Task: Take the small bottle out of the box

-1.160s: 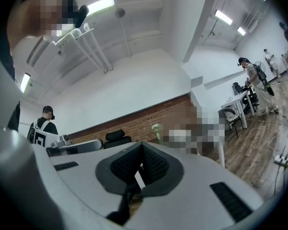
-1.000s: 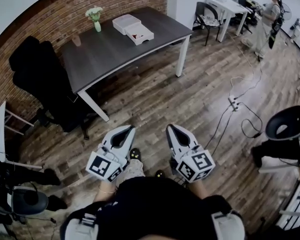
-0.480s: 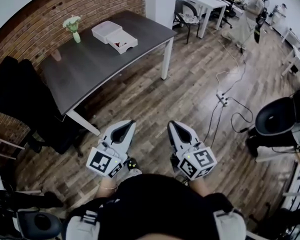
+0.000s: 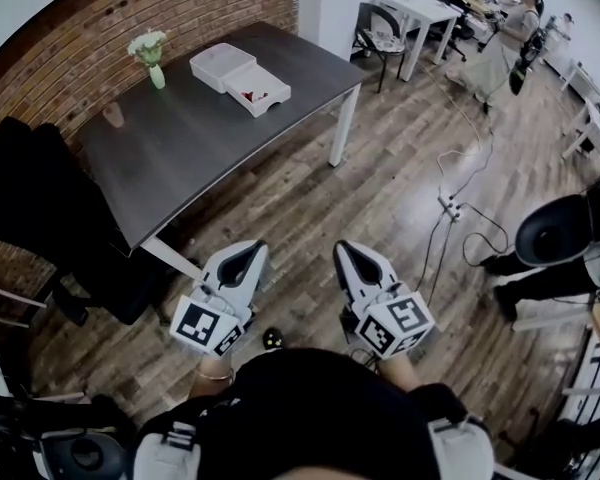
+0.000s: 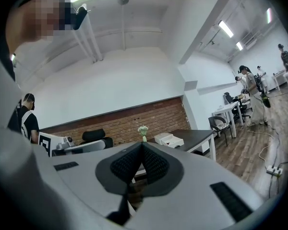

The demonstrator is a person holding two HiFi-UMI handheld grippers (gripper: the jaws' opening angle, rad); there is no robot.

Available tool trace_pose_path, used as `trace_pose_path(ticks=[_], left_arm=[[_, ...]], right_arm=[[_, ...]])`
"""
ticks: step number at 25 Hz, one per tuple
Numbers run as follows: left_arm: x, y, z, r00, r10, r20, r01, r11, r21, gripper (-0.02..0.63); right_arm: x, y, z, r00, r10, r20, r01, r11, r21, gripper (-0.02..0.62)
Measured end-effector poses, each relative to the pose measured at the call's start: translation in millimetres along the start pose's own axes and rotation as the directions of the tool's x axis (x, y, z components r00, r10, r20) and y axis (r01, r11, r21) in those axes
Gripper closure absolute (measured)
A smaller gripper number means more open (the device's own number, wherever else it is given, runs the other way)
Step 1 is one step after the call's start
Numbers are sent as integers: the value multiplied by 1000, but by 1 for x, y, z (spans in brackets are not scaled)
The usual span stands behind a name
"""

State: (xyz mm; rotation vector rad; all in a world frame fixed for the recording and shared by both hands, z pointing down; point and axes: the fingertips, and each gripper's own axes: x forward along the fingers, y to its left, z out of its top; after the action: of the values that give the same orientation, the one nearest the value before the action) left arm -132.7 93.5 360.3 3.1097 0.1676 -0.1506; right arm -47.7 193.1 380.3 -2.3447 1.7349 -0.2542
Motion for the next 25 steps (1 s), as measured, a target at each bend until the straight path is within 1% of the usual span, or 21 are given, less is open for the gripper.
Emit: trace_pose_path(ticks=[7, 13, 20, 25], left_arm=[[-5, 55, -12, 999, 12, -39, -13, 1000, -4, 604], [-8, 88, -13, 999, 6, -54, -5, 1000, 13, 604], [-12, 119, -14, 999, 7, -48, -6, 1000, 22, 604], [-10, 127, -21, 999, 0, -49, 0, 1000, 8, 604]], right_arm=[[48, 7, -9, 1000, -3, -11, 3, 1000, 30, 594], [80, 14, -12, 1000, -11, -12, 11, 999, 34, 594], [108, 25, -18, 1000, -1, -9, 1, 999, 38, 594], [117, 24, -26, 1000, -2, -21, 3, 999, 45, 594]])
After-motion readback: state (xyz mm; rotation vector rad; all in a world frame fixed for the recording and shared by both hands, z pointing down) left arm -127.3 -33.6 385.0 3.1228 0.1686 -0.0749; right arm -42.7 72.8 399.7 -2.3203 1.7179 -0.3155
